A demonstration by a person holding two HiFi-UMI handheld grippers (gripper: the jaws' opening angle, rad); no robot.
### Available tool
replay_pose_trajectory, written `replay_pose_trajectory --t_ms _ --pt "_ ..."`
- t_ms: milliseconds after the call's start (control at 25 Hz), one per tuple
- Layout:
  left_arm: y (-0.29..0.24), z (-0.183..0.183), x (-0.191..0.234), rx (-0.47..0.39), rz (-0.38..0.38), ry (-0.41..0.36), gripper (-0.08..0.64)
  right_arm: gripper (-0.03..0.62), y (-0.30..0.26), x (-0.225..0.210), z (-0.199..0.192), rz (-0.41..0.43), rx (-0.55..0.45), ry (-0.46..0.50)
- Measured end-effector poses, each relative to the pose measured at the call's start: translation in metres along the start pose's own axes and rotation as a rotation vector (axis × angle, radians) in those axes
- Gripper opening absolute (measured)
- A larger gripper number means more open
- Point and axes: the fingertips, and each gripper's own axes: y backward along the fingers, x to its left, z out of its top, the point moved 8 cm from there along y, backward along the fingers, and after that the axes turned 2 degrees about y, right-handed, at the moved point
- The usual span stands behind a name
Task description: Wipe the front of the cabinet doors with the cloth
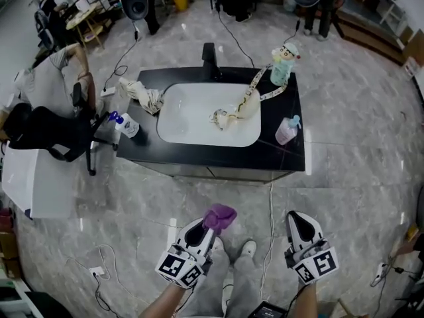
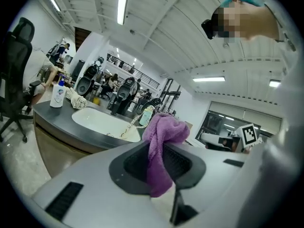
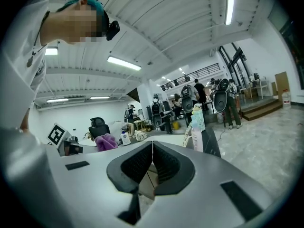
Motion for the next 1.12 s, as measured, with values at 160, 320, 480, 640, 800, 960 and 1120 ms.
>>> replay_pose_trajectory --t_ms 160,320,480,640,800,960,1120 --pt "-0.013 -0.007 0.025 0.017 -0.037 -0.02 0.071 0.028 -0.014 0.015 -0.022 -0.017 -0.01 -0.037" --pt "-0.03 -0.029 0.039 0.043 -0.05 -0.018 0.071 0.028 -0.02 0.012 -0.053 -0.032 0.007 -0.063" --pt "-0.056 -0.056 0.045 0.064 -0.058 -0.012 0.071 0.028 -0.025 -0.007 -0.082 -0.051 0.01 -0.082" --pt "-0.085 -0.088 0.039 0.084 -0.079 -0.027 0.071 0.028 -0.032 -0.034 -0.112 -0.04 0.016 -0.094" --pt "-0.109 -0.122 0.022 0.107 -0.085 -0.025 0.071 0.028 -0.028 -0.06 -0.138 -0.024 0.036 -0.089" --pt "-0.14 -0.157 0.005 0.105 -0.069 -0.011 0.071 0.028 -0.017 -0.092 -0.163 -0.026 0.065 -0.093" --pt "-0.179 -0.187 -0.002 0.098 -0.06 -0.017 0.071 0.028 -0.006 -0.121 -0.197 -0.034 0.094 -0.119"
